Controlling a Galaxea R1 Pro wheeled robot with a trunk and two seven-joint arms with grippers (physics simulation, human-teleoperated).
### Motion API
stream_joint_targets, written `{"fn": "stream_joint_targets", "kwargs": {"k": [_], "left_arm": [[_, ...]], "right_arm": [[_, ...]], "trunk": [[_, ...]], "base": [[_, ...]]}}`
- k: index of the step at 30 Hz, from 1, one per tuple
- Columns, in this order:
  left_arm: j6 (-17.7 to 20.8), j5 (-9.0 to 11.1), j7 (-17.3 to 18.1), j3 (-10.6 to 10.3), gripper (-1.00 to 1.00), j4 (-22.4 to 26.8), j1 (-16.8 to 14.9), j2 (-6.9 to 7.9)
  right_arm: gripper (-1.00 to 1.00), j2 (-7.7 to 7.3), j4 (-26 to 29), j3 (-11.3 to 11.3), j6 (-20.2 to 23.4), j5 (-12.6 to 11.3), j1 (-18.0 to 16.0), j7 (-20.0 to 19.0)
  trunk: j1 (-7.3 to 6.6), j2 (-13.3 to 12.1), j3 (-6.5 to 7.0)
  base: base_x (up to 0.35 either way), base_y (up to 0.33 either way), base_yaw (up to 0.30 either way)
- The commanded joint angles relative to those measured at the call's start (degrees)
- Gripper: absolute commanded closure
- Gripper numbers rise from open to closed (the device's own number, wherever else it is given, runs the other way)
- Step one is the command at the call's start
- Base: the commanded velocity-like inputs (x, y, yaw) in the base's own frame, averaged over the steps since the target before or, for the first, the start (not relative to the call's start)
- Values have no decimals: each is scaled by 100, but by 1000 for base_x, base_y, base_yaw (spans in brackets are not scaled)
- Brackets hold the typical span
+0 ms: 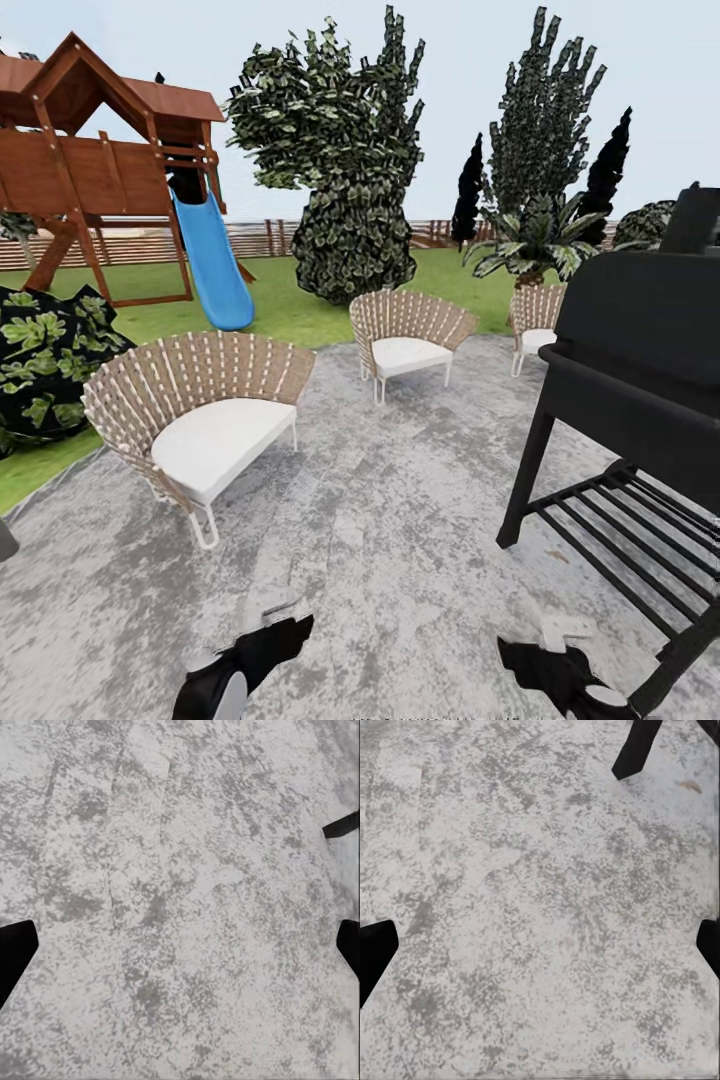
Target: Pick up the pesticide atomizer in the garden and spray insectifuge to fully cover both potted plants in the garden.
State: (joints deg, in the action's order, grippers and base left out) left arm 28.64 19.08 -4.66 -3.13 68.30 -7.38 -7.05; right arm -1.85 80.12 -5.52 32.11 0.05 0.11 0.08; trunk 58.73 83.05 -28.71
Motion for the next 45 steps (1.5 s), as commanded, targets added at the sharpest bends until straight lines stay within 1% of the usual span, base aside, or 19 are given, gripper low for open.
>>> {"fn": "stream_joint_targets", "kwargs": {"k": [1, 2, 3, 4, 9, 12, 17, 21, 28, 29, 35, 40, 45], "left_arm": [[-21, 114, -48, -22, -100, -21, -1, 3], [-82, 197, -48, -44, -100, -57, 3, 12], [-104, 227, -47, -50, -100, -70, 4, 17], [-163, 307, -33, -72, -100, -114, 7, 29], [-183, 302, -28, -95, -100, -125, 8, 21], [-183, 294, -38, -99, -100, -125, 8, 20], [-179, 286, -43, -110, -100, -129, 8, 19], [-182, 277, -67, -314, -100, -162, 8, 32], [-183, 332, -28, -324, -100, -184, 8, 45], [-179, 315, -73, -345, -100, -186, 8, 44], [-175, 279, -87, -373, -100, -186, 8, 38], [-174, 266, -88, -380, -100, -180, 8, 37], [-178, 269, -96, -386, -100, -178, 8, 37]], "right_arm": [[-100, 1, 99, -12, 31, -3, 70, 1], [-100, 4, 220, -27, 34, -7, 163, 1], [-100, 5, 263, -33, 36, -9, 197, 1], [-100, 3, 389, -108, 35, -23, 297, -1], [-100, 38, 432, -314, 36, -32, 323, -7], [-100, 57, 440, -354, 39, -32, 329, -3], [-100, 69, 459, -372, 43, -32, 331, 0], [-100, 90, 480, -374, 49, -31, 330, 0], [-100, 93, 487, -371, 58, -13, 332, 1], [-100, 79, 481, -371, 59, -12, 332, 1], [-100, 86, 479, -375, 62, -30, 331, 1], [-100, 88, 485, -384, 419, -32, 327, 1], [-100, 86, 485, -396, 509, -26, 324, 1]], "trunk": [[0, 3, -11], [0, 3, -18], [0, 3, -24], [0, 3, -30], [0, 3, -62], [0, 3, -81], [0, 3, -107], [0, 3, -119], [0, 3, -134], [0, 3, -136], [0, 3, -148], [0, 3, -158], [0, 3, -167]], "base": [[0, 0, -222], [0, 0, -221], [0, 0, -221], [0, -25, -221], [0, -160, -221], [0, -279, -221], [0, -312, -238], [0, -308, -259], [-1, -93, -267], [-204, -145, -269], [-252, -212, -269], [-206, -285, -268], [-83, -327, -268]]}}
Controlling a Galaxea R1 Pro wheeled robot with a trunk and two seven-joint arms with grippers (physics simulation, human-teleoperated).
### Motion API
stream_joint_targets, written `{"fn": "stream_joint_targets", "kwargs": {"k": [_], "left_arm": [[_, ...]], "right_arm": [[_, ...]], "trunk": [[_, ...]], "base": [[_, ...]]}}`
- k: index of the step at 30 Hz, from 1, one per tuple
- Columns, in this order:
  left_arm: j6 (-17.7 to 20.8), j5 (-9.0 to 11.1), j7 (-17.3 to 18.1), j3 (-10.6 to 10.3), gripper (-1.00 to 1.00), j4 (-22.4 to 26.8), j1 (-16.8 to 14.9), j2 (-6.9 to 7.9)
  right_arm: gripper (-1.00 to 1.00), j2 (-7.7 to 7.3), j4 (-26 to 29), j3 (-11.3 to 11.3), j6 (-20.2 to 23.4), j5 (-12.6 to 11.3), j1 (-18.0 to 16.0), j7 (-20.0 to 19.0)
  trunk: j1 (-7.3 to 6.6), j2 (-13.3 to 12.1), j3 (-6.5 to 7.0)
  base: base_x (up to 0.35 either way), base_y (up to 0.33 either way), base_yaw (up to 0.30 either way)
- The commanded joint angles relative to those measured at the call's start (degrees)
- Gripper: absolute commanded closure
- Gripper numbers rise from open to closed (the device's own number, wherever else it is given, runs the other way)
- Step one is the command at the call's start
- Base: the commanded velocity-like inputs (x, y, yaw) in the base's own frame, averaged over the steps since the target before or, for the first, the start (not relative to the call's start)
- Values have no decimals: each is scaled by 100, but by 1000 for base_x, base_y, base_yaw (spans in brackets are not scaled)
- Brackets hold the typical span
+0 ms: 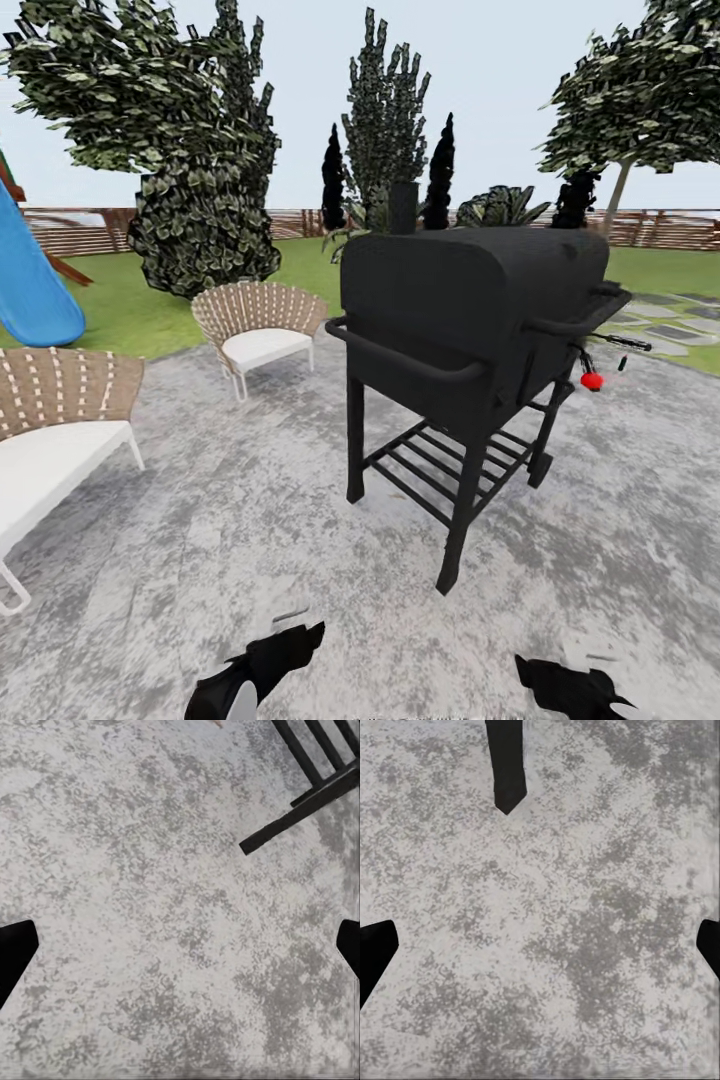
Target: Pick up the pesticide atomizer in the garden and spray insectifuge to fully cover both potted plants in the garden.
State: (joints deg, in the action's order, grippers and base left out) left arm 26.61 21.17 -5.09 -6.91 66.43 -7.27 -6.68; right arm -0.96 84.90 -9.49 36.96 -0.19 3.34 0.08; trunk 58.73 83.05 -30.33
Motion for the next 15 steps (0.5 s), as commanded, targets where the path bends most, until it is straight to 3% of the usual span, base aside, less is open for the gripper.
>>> {"fn": "stream_joint_targets", "kwargs": {"k": [1, 6, 12, 15], "left_arm": [[38, 68, -13, -57, -100, 6, -2, -1], [78, 71, -28, -686, -100, -80, -2, 1], [96, 64, 14, -936, -100, -256, -10, -4], [80, 96, 24, -960, -100, -284, -11, -10]], "right_arm": [[-100, -53, 7, -64, 43, -21, -5, -13], [-100, -53, 9, -264, 47, -32, -9, -23], [-100, -19, 10, -327, 48, -28, -9, -24], [-100, -39, 17, -336, 48, -33, -9, -25]], "trunk": [[0, 3, -7], [0, 3, -21], [0, 3, -40], [0, 3, -49]], "base": [[-8, -344, -268], [-3, -346, -268], [-1, -346, -268], [0, -98, -268]]}}
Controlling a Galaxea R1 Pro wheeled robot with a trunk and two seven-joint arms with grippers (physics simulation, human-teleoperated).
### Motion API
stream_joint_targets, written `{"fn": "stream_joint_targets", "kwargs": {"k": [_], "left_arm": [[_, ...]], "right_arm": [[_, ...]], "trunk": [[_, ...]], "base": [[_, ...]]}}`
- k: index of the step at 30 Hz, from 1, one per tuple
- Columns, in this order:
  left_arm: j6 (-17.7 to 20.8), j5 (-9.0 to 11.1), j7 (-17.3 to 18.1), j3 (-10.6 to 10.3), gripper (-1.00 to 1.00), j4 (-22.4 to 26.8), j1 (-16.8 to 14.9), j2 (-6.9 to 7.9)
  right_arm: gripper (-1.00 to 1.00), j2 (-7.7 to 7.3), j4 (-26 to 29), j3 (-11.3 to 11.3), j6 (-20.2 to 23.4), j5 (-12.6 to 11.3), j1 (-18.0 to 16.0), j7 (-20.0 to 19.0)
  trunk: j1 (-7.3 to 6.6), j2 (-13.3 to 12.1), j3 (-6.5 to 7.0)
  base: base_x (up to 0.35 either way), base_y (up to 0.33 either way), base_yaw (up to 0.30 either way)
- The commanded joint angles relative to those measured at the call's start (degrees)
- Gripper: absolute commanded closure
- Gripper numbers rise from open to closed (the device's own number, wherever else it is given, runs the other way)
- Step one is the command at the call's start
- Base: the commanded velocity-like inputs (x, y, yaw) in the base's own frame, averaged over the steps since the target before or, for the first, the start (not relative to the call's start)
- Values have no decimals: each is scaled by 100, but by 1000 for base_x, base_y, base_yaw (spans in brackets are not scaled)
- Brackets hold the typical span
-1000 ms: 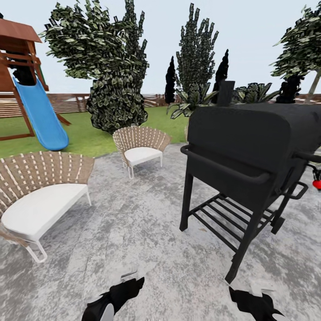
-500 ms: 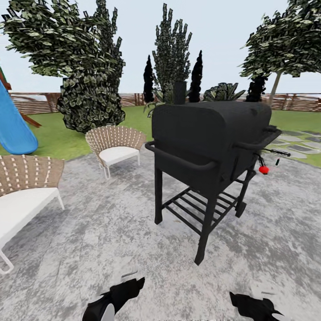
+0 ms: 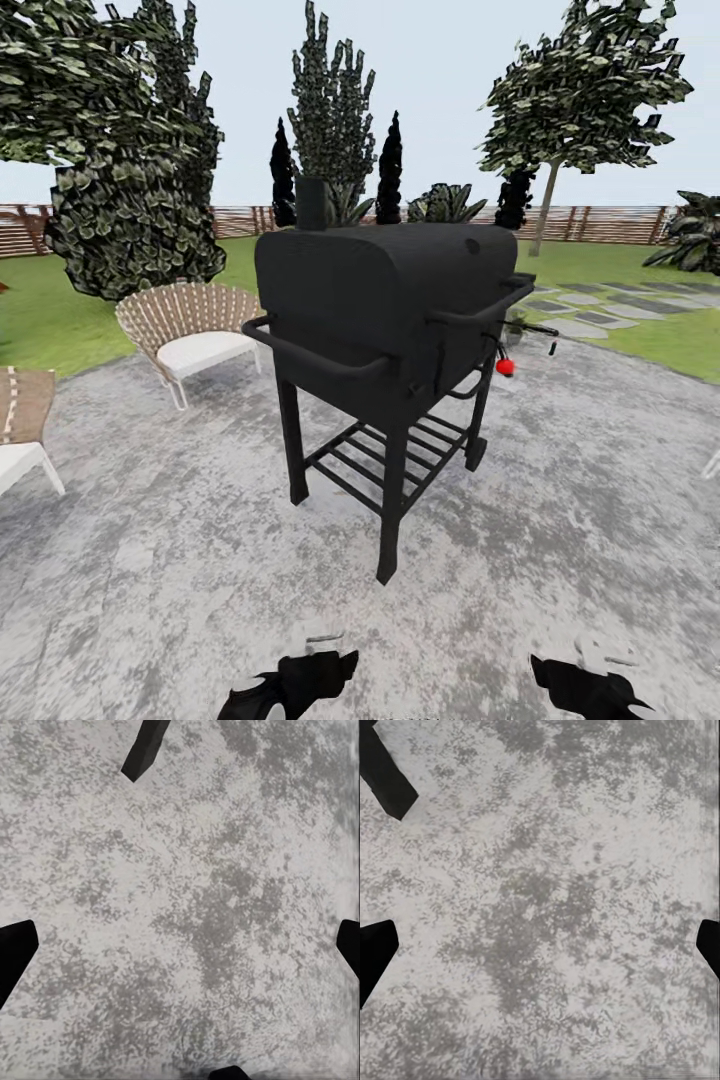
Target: Pick up the pesticide atomizer in the garden and spray insectifuge to fully cover both potted plants in the garden.
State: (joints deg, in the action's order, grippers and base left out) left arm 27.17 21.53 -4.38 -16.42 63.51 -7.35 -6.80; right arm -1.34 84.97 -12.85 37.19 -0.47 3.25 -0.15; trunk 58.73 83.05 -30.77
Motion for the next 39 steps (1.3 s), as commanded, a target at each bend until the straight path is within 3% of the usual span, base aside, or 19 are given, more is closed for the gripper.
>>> {"fn": "stream_joint_targets", "kwargs": {"k": [1, 7, 11, 14, 17, 19, 21, 23, 25, 34, 39], "left_arm": [[24, 78, -47, -6, -100, 6, -3, -6], [435, 104, -75, 54, -100, 95, -10, 3], [609, 103, -79, 103, -100, 107, -11, 13], [666, 110, -71, 275, -100, 94, -12, 8], [682, 118, -52, 360, -100, 59, -35, -1], [652, 325, -37, 457, -100, -82, -75, 1], [615, 527, -36, 516, -100, -130, -87, 7], [510, 819, -66, 570, -100, -179, -101, 22], [479, 888, -89, 579, -100, -214, -105, 30], [422, 940, -107, 539, -100, -276, -102, 47], [421, 940, -114, 520, -100, -278, -100, 41]], "right_arm": [[-100, 10, 17, -3, 26, -4, 1, -2], [-100, 40, 534, -20, 82, 2, 6, 12], [-100, 41, 670, -40, 423, 3, 8, 19], [-100, 41, 718, -36, 708, -1, -76, 20], [-100, 62, 736, -31, 1634, 26, -792, 55], [-100, 119, 744, -21, 2180, 40, -1401, 186], [-100, 166, 746, -11, 2281, 41, -1621, 267], [-100, 324, 748, 13, 2281, 51, -2103, 416], [-100, 390, 749, 29, 2281, 54, -2315, 456], [-100, 404, 744, 118, 2281, 5, -2503, 450], [-100, 373, 727, 206, 2281, 21, -2289, 428]], "trunk": [[0, 3, -7], [0, 3, -4], [0, 3, 11], [0, 3, 25], [-66, -117, 97], [-66, -117, 111], [-66, -117, 125], [-66, -117, 141], [-66, -117, 157], [-66, -117, 203], [-66, -117, 205]], "base": [[0, -38, -270], [0, -14, -277], [0, -2, -281], [0, -1, -280], [0, 0, -260], [0, 0, -222], [0, 0, -209], [0, 0, -199], [0, 0, -193], [114, -134, -134], [223, -261, -15]]}}
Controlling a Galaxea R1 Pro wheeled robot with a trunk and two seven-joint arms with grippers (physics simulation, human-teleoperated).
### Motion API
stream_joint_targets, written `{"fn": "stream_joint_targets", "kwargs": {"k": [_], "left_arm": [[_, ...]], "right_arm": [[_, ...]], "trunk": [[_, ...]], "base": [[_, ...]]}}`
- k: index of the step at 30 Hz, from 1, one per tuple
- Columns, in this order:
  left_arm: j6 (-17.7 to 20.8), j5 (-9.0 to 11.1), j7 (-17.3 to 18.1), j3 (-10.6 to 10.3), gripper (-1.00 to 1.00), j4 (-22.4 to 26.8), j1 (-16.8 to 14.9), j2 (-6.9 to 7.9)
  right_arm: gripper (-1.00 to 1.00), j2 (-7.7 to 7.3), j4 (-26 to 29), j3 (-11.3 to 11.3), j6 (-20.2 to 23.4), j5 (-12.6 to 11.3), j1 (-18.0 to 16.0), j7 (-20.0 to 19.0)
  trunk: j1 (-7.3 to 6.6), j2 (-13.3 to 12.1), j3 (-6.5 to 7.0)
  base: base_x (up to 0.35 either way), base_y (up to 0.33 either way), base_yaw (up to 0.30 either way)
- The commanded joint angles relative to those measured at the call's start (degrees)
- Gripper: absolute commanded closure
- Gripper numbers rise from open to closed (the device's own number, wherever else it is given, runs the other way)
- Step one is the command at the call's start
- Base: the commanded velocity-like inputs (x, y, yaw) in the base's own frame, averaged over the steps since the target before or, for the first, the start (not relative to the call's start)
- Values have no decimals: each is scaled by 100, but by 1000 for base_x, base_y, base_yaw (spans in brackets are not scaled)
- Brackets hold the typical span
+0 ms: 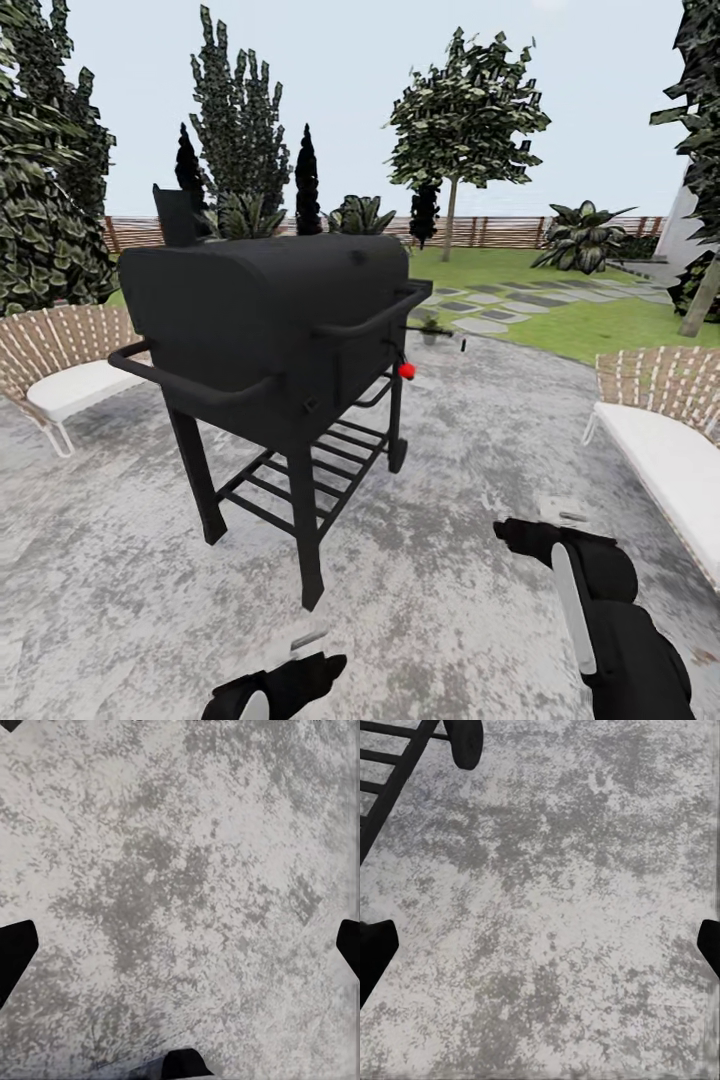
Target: Pick up the pesticide atomizer in the garden and spray insectifuge to fully cover both potted plants in the garden.
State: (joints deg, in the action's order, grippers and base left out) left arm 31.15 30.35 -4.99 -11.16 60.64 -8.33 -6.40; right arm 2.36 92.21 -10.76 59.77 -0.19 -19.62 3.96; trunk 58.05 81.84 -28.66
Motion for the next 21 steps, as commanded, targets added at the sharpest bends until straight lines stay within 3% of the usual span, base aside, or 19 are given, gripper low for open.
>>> {"fn": "stream_joint_targets", "kwargs": {"k": [1, 7, 21], "left_arm": [[23, 59, -53, -8, -100, 10, -2, 0], [15, 39, -81, 45, -100, -2, 52, 174], [15, 39, -81, 45, -100, -2, 52, 174]], "right_arm": [[-100, 1, 3, 0, 23, -10, 32, 13], [-100, 169, 86, -1, 23, -20, -163, 54], [-100, 169, 86, -1, 23, -20, -171, 54]], "trunk": [[2, 3, -6], [2, 3, -6], [2, 3, -6]], "base": [[228, -269, -5], [0, 0, 0], [0, 0, 0]]}}
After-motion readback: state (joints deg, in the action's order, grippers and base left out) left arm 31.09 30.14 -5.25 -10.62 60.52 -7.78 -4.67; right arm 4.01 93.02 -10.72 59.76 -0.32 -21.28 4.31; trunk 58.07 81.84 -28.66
